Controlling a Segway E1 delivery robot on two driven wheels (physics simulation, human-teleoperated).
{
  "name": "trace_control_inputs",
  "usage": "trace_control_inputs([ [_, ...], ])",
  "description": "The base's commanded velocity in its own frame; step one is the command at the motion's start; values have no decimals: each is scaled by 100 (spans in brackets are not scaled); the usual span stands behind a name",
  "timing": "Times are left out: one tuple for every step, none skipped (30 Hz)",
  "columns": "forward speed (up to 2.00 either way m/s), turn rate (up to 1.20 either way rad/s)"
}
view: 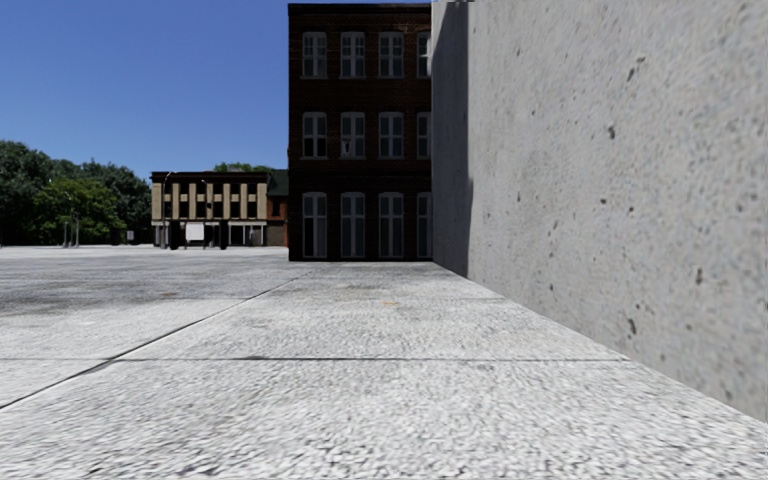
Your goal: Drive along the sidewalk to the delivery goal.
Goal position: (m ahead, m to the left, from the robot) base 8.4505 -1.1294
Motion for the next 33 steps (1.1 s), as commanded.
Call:
trace_control_inputs([
  [200, 0],
  [200, 0],
  [200, 0],
  [200, 0],
  [200, 0],
  [200, 0],
  [200, 0],
  [200, 0],
  [200, 0],
  [200, 0],
  [200, 0],
  [200, 0],
  [200, 0],
  [200, 0],
  [200, 0],
  [200, 0],
  [200, 0],
  [200, 0],
  [200, 0],
  [200, 0],
  [200, 0],
  [200, 0],
  [200, 0],
  [200, 0],
  [200, 0],
  [200, 0],
  [200, 0],
  [200, 0],
  [200, 0],
  [200, 0],
  [200, -39],
  [200, -53],
  [200, -57],
])
